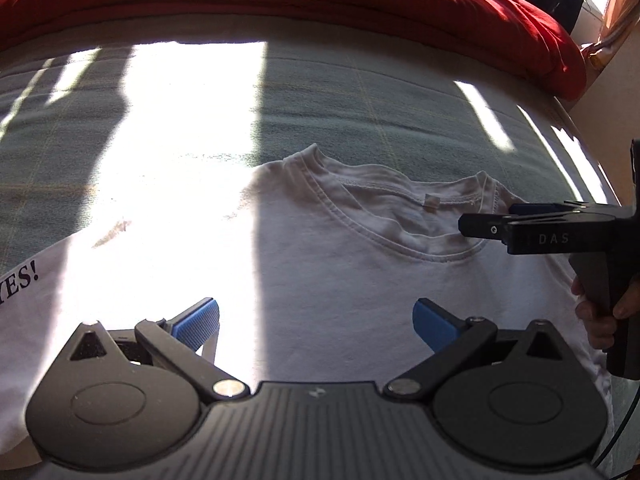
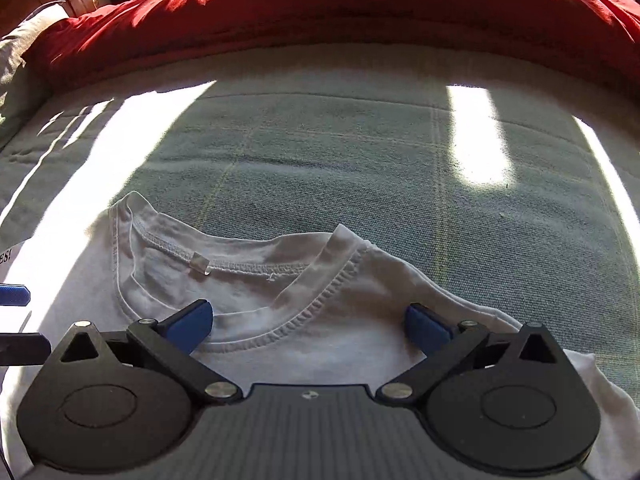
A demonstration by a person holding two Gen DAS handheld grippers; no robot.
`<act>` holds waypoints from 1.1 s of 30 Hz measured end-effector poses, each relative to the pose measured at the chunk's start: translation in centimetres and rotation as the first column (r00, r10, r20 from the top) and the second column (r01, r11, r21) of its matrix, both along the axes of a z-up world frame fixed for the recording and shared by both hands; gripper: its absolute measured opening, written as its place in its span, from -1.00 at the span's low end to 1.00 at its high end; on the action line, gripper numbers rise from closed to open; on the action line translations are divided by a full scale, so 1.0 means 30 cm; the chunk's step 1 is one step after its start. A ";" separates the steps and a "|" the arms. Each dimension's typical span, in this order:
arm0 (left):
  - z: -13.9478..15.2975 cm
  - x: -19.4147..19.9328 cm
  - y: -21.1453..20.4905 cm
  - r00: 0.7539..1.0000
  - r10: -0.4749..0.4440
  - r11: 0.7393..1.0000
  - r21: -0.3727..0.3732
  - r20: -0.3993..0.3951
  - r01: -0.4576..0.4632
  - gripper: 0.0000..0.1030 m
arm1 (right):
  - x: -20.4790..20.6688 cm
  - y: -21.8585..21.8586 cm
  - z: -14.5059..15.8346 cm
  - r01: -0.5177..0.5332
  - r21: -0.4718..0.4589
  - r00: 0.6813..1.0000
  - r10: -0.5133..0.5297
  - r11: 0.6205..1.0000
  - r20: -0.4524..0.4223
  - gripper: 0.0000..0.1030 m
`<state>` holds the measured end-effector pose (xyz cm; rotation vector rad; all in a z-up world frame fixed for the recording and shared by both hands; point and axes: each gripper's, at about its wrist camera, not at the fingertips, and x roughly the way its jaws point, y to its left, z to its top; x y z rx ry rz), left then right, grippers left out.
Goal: Fold clothes
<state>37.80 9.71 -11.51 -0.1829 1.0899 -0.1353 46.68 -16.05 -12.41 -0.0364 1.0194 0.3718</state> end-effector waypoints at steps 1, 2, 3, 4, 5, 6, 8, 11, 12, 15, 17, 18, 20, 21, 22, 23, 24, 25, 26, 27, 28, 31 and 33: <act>-0.013 0.012 0.001 1.000 -0.003 1.000 0.014 0.002 0.003 0.98 | 0.014 0.002 -0.003 0.001 -0.003 1.000 -0.001 1.000 0.003 1.00; -0.027 0.025 0.003 1.000 -0.006 1.000 0.028 0.005 0.006 0.98 | 0.027 0.004 -0.007 0.004 -0.004 1.000 -0.004 1.000 0.006 1.00; -0.038 0.043 0.004 1.000 -0.013 0.999 0.046 0.009 0.013 0.98 | 0.037 0.003 -0.010 0.007 -0.001 1.000 -0.007 1.000 0.008 1.00; -0.046 0.061 0.006 1.000 -0.019 0.998 0.059 0.015 0.018 0.98 | 0.046 0.003 -0.013 0.011 0.001 1.000 -0.011 1.000 0.008 1.00; -0.052 0.083 0.010 1.000 -0.012 0.998 0.067 0.019 0.011 0.98 | 0.051 0.003 -0.015 0.015 0.001 1.000 -0.015 1.000 0.006 1.00; -0.057 0.105 0.015 1.000 -0.006 0.997 0.075 0.023 0.005 0.98 | 0.053 0.006 -0.016 0.017 -0.003 1.000 -0.017 1.000 0.005 1.00; -0.064 0.145 0.019 1.000 -0.004 0.996 0.085 0.026 0.001 0.99 | 0.052 0.013 -0.019 0.013 -0.015 1.000 -0.013 1.000 0.010 1.00; -0.062 0.183 0.012 0.999 -0.029 0.992 0.120 0.027 0.025 0.99 | 0.040 0.026 -0.022 -0.006 -0.045 0.999 0.008 0.999 0.032 1.00; -0.057 0.183 0.015 0.999 -0.028 0.993 0.118 0.025 0.025 0.99 | 0.039 0.027 -0.020 -0.014 -0.051 0.999 0.015 0.999 0.032 1.00; -0.026 0.159 0.021 1.000 -0.025 0.993 0.112 0.017 0.023 0.98 | 0.036 0.005 0.017 -0.029 -0.034 1.000 0.029 0.999 -0.006 1.00; 0.014 0.109 0.016 0.999 -0.044 0.993 0.107 0.031 0.041 0.98 | 0.025 -0.021 0.049 -0.028 -0.011 0.999 0.027 1.000 -0.033 1.00; 0.036 0.081 0.006 0.998 -0.059 0.992 0.112 0.037 0.054 0.98 | 0.009 -0.039 0.069 -0.022 0.004 0.999 0.022 1.000 -0.035 1.00; 0.074 0.020 -0.017 0.995 -0.093 0.989 0.118 0.037 0.088 0.98 | -0.034 -0.064 0.110 -0.025 0.008 0.999 0.026 1.000 -0.024 1.00; 0.091 -0.012 -0.029 0.993 -0.112 0.987 0.118 0.033 0.107 0.98 | -0.058 -0.075 0.131 -0.031 0.007 0.999 0.031 1.000 -0.017 1.00; 0.107 -0.044 -0.042 0.991 -0.131 0.985 0.119 0.027 0.126 0.98 | -0.084 -0.085 0.148 -0.036 0.002 0.999 0.036 0.999 -0.012 1.00; 0.117 -0.078 -0.061 0.988 -0.151 0.981 0.128 0.014 0.148 0.98 | -0.113 -0.094 0.161 -0.042 -0.006 0.999 0.042 0.999 -0.010 1.00; 0.122 -0.111 -0.077 0.985 -0.170 0.977 0.131 0.002 0.168 0.98 | -0.144 -0.101 0.171 -0.045 -0.011 0.999 0.045 0.999 -0.011 1.00; 0.126 -0.143 -0.093 0.982 -0.189 0.973 0.134 -0.011 0.189 0.98 | -0.177 -0.108 0.178 -0.047 -0.013 0.999 0.046 0.999 -0.019 1.00; 0.123 -0.178 -0.110 0.979 -0.204 0.969 0.136 -0.023 0.205 0.98 | -0.210 -0.114 0.183 -0.050 -0.011 0.998 0.049 0.999 -0.028 1.00; 0.121 -0.212 -0.126 0.975 -0.219 0.965 0.138 -0.034 0.222 0.98 | -0.243 -0.116 0.182 -0.057 -0.006 0.997 0.057 0.998 -0.043 1.00; 0.110 -0.246 -0.142 0.973 -0.226 0.963 0.138 -0.048 0.231 0.98 | -0.278 -0.116 0.176 -0.065 -0.005 0.996 0.064 0.998 -0.063 1.00; 0.052 -0.321 -0.167 0.971 -0.214 0.968 0.110 -0.109 0.226 0.98 | -0.379 -0.099 0.136 -0.076 -0.007 0.989 0.075 0.997 -0.128 1.00; 0.009 -0.365 -0.175 0.967 -0.199 0.974 0.080 -0.160 0.214 0.98 | -0.438 -0.080 0.107 -0.078 -0.003 0.981 0.076 0.997 -0.178 1.00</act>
